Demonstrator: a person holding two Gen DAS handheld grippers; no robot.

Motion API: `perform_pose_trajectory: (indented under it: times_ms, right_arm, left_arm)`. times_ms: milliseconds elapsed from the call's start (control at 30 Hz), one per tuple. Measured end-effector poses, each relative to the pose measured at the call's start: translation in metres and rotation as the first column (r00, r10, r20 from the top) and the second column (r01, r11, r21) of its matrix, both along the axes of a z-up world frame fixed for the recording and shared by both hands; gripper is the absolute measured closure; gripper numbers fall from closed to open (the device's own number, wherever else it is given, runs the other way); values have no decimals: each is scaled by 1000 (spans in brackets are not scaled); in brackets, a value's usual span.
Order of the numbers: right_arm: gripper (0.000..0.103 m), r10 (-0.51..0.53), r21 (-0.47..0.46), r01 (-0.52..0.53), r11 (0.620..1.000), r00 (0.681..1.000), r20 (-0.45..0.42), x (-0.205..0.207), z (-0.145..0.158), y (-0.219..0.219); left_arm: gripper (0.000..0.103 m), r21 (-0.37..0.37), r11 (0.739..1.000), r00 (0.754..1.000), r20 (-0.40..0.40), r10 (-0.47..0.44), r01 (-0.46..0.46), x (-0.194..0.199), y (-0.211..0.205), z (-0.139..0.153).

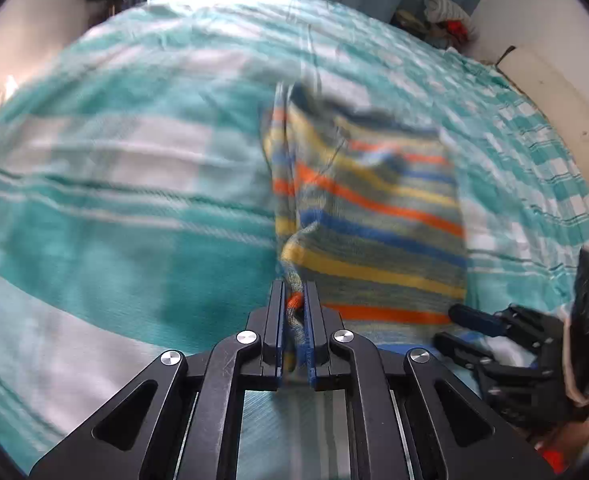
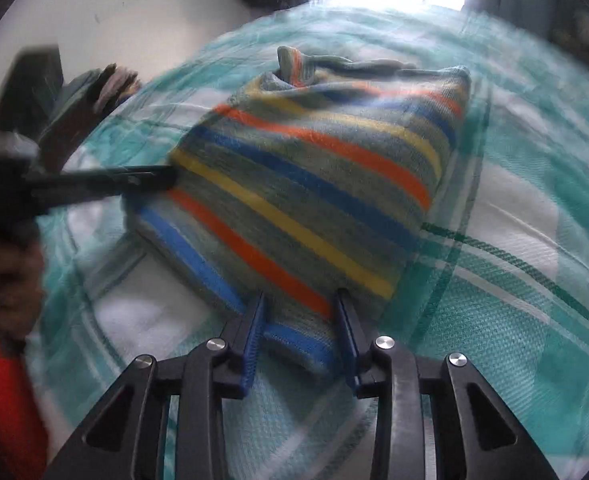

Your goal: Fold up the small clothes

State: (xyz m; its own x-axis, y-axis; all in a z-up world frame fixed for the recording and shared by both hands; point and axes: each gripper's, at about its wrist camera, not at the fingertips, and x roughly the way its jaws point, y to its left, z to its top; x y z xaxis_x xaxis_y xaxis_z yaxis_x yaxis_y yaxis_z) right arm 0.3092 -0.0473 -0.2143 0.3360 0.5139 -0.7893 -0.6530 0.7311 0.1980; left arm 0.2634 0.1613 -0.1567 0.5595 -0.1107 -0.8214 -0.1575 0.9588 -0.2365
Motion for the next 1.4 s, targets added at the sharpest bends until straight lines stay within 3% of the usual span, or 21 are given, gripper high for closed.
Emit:
perform_pose_trajectory:
  times_ms: [67,100,133,200,300,367,400,600,767,833,867,900,1033,1100,1167,1233,1300,1333,1400]
  right_arm:
    - [58,-53,70,54,996,999,-9,-4,12,-9]
    - [56,-70,98,71,993,998,-5,-6,16,-14]
    - [55,-92,127,91,988,996,8,-10,22,-19]
    - [54,-112,152,106,983,993,30,-19,31,-26]
    - [54,-114,165,105,981,992,48,-34,38,-36]
    - [54,-109,145,99,984,992,64,-43,40,-39]
    - [54,-105,131,95,987,992,70,-46,38,-41]
    - [54,-121,109,110,988,988,96,-34,45,-60]
    - [54,-83,208,66,976,994,75,5,52,-35]
    - [47,-63,226,72,972,997,-45,28,27,-23]
    - [47,-50,186,79,979,986,-158,42,4,-14]
    - [46,-46,161,79,984,979,-200,48,-7,-10]
    - [47,-5,189,27,982,994,-114,55,29,-12]
    - [47,-17,222,32,975,997,-69,68,51,-14]
    - [47,-48,246,61,967,997,-59,92,61,-10]
    - [47,-81,248,113,962,987,-136,127,47,-1]
    - [46,-104,161,159,974,946,-308,156,3,16]
    - [46,-108,140,162,977,937,-332,161,-7,19]
    - [46,-98,124,135,983,958,-269,157,1,23]
  left_arm:
    - [74,-6,1000,998,61,9,-8,2,10,25]
    - [56,-27,1000,996,91,2,0,8,14,36]
    - [51,-28,1000,994,113,-10,13,21,16,45]
    - [51,-1,999,994,94,-53,53,60,10,44]
    - [54,3,997,997,-11,-79,79,114,0,16]
    - [68,15,994,989,-100,-109,111,144,-9,-12]
    - [90,23,993,986,-119,-115,119,146,-11,-18]
    - [96,15,998,997,-42,-65,66,130,6,-12]
    - [84,20,998,995,-71,-65,67,128,1,-18]
    - [62,3,999,997,-66,-37,38,123,6,-13]
    - [56,13,1000,998,-58,-22,23,117,9,-7]
    - [48,19,1000,999,-49,-20,21,113,11,-3]
    - [27,22,997,998,-1,-68,68,91,10,14]
    - [25,32,996,996,-4,-86,86,91,6,10]
    - [25,89,991,995,-45,-93,97,98,0,-7]
    - [25,116,990,992,-106,-72,84,107,1,-27]
    - [23,84,995,993,-109,-50,59,109,7,-40]
    - [22,84,995,994,-101,-46,55,108,8,-41]
    - [22,94,994,993,-106,-50,60,107,6,-37]
